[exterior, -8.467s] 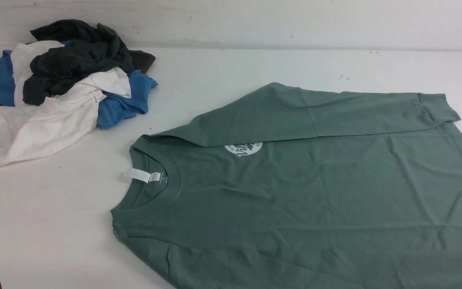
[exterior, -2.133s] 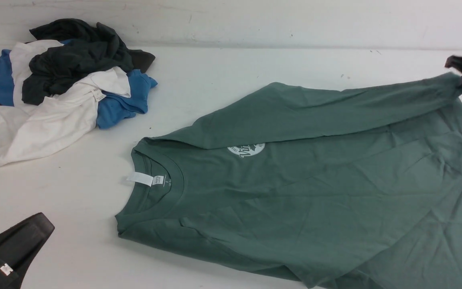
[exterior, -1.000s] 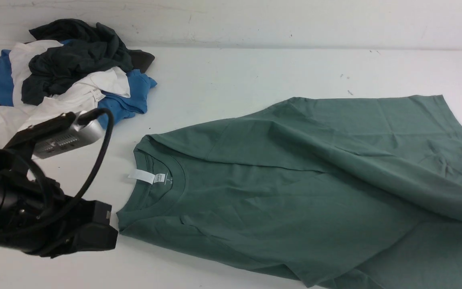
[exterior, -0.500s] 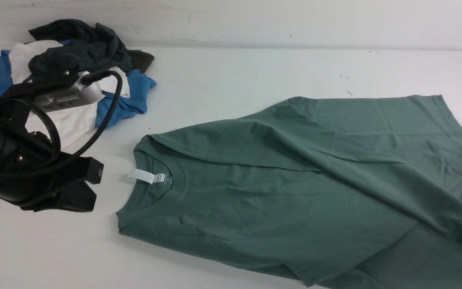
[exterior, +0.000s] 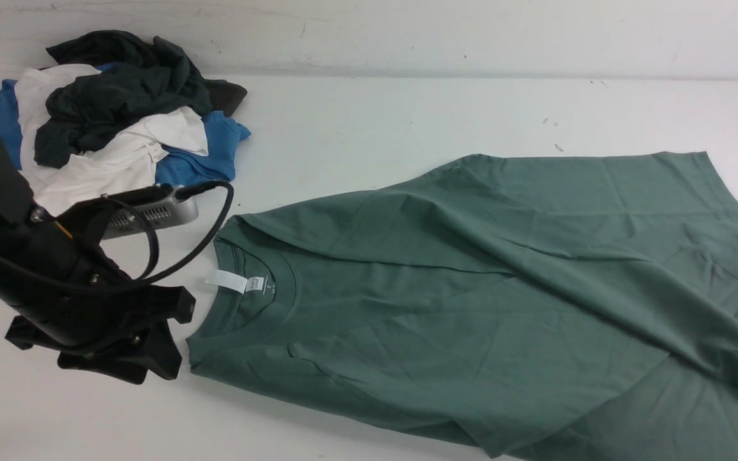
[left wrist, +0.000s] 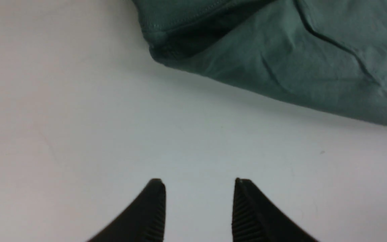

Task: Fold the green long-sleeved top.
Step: Use both arms simultaneously to clamp the lower edge of the clothing fabric

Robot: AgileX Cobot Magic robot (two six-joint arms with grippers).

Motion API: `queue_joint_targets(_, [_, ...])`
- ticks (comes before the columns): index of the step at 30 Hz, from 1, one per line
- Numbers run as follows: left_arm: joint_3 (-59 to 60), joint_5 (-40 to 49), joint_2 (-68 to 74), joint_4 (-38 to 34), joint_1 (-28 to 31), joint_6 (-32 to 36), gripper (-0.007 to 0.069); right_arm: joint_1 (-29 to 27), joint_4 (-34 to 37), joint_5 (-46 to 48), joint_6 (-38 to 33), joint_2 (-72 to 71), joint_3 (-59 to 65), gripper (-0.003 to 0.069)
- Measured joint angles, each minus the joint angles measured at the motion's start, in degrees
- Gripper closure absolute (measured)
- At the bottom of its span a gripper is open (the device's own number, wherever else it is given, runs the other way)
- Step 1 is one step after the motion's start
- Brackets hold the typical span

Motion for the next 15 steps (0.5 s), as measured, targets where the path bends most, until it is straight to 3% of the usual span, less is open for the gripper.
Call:
queue_joint_targets(5, [0.0, -2.5, 6.0, -4.5, 0.0, -0.1, 0.0257, 0.0, -0.1, 0.4, 0.0, -5.8, 4.4, 0.023])
queue_joint_targets(15, [-0.8, -8.7, 13.2, -8.5, 0.0, -2.5, 0.03, 0.0, 0.0, -2.1, -0.1, -7.8, 5.6, 0.023])
